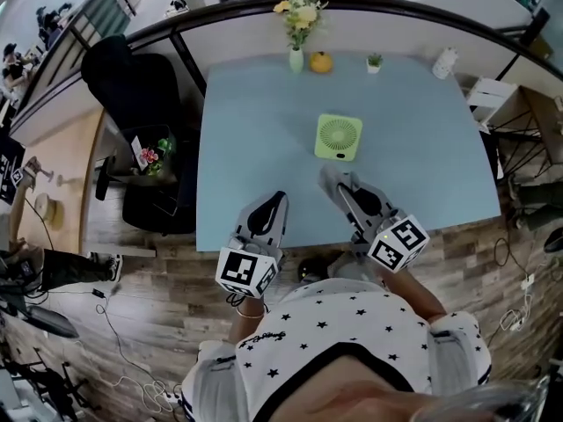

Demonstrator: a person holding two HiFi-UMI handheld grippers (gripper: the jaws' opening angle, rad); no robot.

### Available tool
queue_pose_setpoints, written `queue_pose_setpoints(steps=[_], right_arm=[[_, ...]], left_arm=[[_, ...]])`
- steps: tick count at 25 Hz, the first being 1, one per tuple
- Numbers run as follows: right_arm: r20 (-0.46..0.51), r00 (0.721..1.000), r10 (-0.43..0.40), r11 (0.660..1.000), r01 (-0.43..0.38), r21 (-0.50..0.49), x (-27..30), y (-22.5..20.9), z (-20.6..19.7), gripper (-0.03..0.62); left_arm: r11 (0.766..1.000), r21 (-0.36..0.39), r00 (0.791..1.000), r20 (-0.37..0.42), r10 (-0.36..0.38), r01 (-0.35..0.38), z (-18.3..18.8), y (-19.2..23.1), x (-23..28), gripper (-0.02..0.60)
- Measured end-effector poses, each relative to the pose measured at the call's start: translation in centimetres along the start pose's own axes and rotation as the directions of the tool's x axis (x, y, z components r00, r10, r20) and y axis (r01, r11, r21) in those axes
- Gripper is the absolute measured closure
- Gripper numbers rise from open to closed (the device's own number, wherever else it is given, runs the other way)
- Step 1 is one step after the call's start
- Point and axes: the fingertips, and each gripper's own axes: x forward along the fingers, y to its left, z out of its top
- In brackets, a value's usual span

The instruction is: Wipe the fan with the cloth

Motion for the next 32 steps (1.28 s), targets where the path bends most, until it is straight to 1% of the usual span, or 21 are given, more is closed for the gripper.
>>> queue_pose_setpoints(steps=[3, 5, 10, 13, 16, 20, 27, 32], right_arm=[[0.004, 1.000, -0.009, 1.000, 0.009, 0.006, 0.4, -1.2, 0.4, 0.576], [0.006, 1.000, -0.004, 1.000, 0.004, 0.011, 1.1, -2.2, 0.7, 0.576], [-0.009, 1.000, 0.028, 1.000, -0.028, 0.008, 3.7, -4.5, 1.4, 0.576], [-0.032, 0.998, 0.049, 0.999, -0.049, 0.003, 5.2, -5.9, 1.5, 0.577], [-0.053, 0.996, 0.071, 0.997, -0.071, -0.011, 6.9, -7.3, 1.6, 0.576], [-0.060, 0.994, 0.088, 0.996, -0.089, -0.019, 8.6, -8.7, 1.7, 0.577], [-0.125, 0.988, 0.094, 0.994, -0.100, -0.042, 11.2, -11.4, 0.0, 0.577], [-0.171, 0.982, 0.080, 0.996, -0.085, -0.022, 12.1, -13.4, -2.2, 0.576]], left_arm=[[1.000, -0.006, 1.000, -0.002, -0.015, 0.015, 0.0, 0.1, 1.4, 0.552], [1.000, 0.001, 1.000, -0.001, -0.010, 0.010, 0.4, 0.3, 2.4, 0.552], [0.999, 0.014, 0.999, -0.010, 0.036, -0.036, 1.1, 1.6, 4.3, 0.552], [0.997, 0.005, 0.997, -0.002, 0.075, -0.075, 1.4, 2.7, 5.5, 0.552], [0.995, -0.009, 0.995, 0.006, 0.095, -0.095, 1.6, 3.4, 6.9, 0.552], [0.992, 0.001, 0.992, -0.011, 0.125, -0.125, 1.7, 4.1, 8.5, 0.552], [0.988, -0.003, 0.988, -0.029, 0.152, -0.152, 1.6, 4.8, 10.9, 0.552], [0.984, 0.013, 0.982, -0.054, 0.179, -0.179, 1.3, 4.6, 12.0, 0.552]])
